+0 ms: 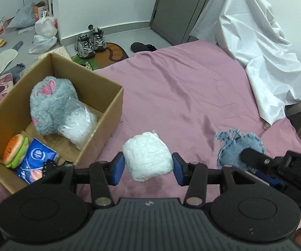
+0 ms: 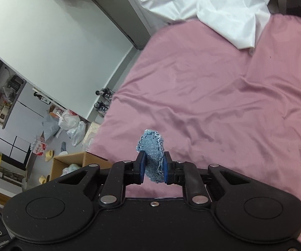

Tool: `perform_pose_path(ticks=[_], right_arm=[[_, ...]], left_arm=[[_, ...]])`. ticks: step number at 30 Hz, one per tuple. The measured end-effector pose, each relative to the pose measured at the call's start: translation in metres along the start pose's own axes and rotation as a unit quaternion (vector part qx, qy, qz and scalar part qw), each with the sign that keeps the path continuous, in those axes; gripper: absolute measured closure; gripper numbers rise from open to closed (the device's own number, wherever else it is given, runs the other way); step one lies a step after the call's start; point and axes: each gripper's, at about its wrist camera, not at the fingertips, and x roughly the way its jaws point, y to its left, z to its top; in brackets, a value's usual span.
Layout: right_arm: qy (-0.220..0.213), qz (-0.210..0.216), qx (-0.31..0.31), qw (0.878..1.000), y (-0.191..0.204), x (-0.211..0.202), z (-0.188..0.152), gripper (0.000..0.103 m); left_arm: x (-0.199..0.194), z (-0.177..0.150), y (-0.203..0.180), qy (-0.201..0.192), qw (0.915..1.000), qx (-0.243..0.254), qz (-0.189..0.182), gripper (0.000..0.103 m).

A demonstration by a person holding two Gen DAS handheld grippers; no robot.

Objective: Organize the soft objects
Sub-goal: 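Carry the white bundle with the left tool while the right tool carries the denim patch over the box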

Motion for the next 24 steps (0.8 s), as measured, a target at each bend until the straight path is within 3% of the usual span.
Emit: perform_pose_path(ticks=[12,24], right_arm=[[-0.04,0.057,-0.05,0.996,0.037,-0.017,-0.001,0.086],[-0.059,0.075,-0.077,0.992,0.063,-0.026,-0.004,0.086]], left_arm=[[-0.031,0.013,0.028,-0.019,0.9998,0.002,0.0,0.056],[-0.048,0.026,0.056,-0.034,0.9994,-0.011,0.003,0.056]])
